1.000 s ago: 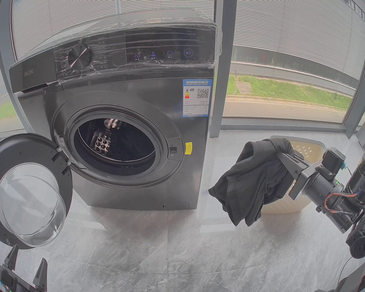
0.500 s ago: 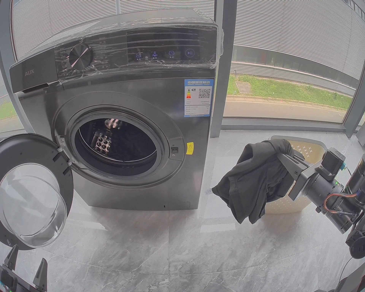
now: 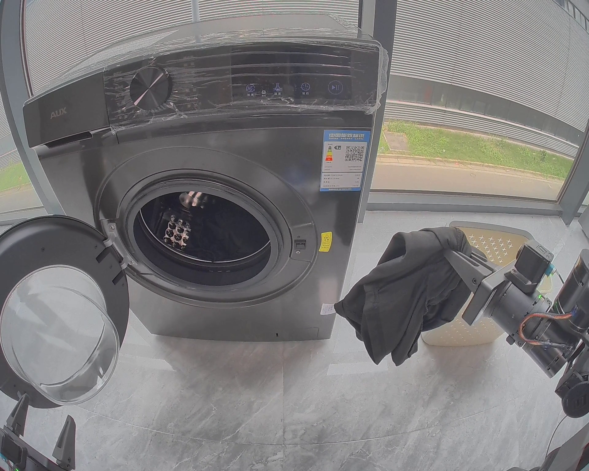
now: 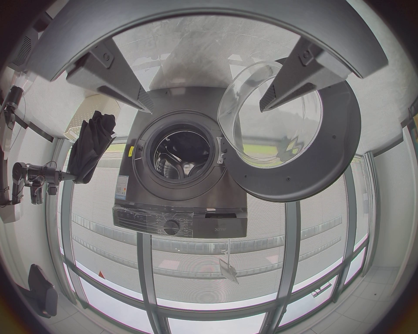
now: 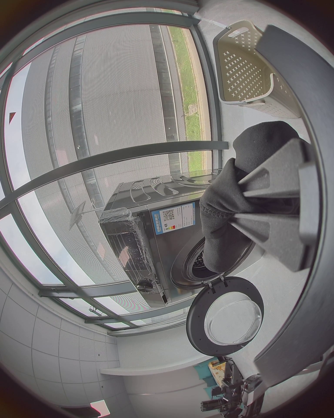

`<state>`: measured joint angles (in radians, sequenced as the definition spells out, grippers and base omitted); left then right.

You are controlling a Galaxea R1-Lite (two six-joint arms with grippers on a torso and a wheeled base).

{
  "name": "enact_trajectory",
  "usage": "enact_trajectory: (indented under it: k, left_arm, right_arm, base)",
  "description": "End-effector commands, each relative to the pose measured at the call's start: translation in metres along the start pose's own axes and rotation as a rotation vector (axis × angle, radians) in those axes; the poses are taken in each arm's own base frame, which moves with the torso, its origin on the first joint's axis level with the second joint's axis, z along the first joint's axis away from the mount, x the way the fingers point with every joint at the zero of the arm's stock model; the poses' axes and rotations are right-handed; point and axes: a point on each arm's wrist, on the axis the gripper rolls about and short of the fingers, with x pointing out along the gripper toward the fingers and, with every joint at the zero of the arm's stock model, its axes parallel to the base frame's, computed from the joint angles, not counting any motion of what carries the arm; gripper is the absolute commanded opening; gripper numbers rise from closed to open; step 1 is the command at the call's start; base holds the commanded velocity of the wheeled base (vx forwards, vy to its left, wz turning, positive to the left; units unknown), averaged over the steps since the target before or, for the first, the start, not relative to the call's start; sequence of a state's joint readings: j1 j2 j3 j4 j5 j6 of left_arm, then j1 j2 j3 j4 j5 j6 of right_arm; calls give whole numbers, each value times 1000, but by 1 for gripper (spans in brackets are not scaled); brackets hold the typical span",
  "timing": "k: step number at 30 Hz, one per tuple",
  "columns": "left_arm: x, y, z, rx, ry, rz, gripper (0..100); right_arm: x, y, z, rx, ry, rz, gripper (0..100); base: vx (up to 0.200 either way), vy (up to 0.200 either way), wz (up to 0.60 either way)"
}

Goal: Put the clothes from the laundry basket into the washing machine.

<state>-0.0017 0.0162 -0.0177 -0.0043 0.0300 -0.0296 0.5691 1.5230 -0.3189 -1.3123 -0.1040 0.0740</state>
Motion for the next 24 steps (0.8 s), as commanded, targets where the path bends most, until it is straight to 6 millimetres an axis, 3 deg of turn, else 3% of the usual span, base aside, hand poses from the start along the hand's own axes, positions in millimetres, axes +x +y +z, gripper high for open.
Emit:
enact_trajectory:
  k: [1, 7, 16, 24]
  left_arm:
    - [0, 0, -5, -1, 0, 1, 100]
    - [0, 0, -5, -1, 0, 1, 100]
    - [0, 0, -5, -3, 0, 1, 100]
    - [0, 0, -5, -3, 0, 1, 100]
  right_arm:
    - [0, 0, 0, 1, -1, 0, 0]
    - [0, 0, -2, 2, 10, -1, 0]
    - [-1, 0, -2, 2, 10, 0, 0]
    - [0, 0, -3, 1, 15, 3, 0]
  base:
    - [0, 0, 0]
    - [-200, 0, 0]
    - [0, 0, 0]
    - [0, 200, 0]
